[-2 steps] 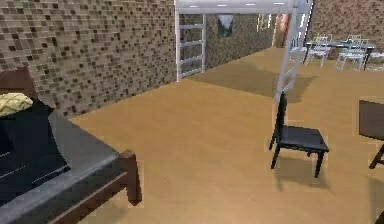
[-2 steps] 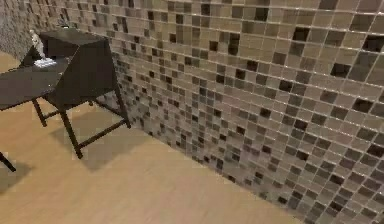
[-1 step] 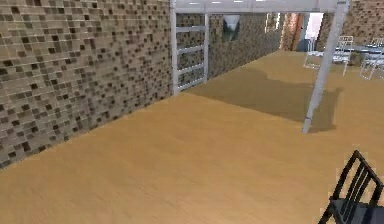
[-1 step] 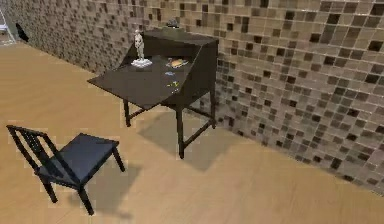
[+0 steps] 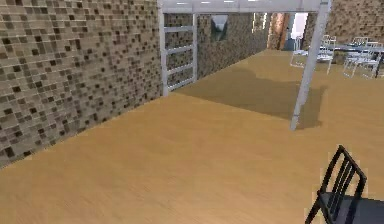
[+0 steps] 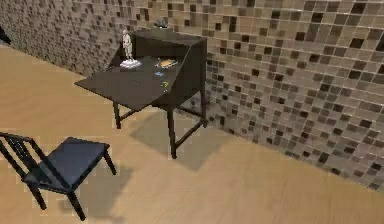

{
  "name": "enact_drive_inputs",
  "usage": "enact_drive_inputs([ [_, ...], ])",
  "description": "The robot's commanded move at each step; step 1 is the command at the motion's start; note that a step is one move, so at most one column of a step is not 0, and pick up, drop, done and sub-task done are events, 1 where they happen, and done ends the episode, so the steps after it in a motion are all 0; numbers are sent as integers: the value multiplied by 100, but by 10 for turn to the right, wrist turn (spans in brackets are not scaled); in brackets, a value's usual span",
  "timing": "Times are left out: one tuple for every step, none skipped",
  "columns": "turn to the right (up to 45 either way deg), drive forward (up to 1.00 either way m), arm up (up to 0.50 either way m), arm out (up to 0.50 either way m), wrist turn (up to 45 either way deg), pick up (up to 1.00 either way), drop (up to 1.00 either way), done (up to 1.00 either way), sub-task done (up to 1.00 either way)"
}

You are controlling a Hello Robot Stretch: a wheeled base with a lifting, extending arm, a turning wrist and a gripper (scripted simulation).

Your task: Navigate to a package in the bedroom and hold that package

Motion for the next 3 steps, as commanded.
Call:
enact_drive_inputs([
  [0, 100, 0, 0, 0, 0, 0, 0, 0],
  [0, 15, 0, 0, 0, 0, 0, 0, 0],
  [420, 0, 0, 0, 0, 0, 0, 0, 0],
])
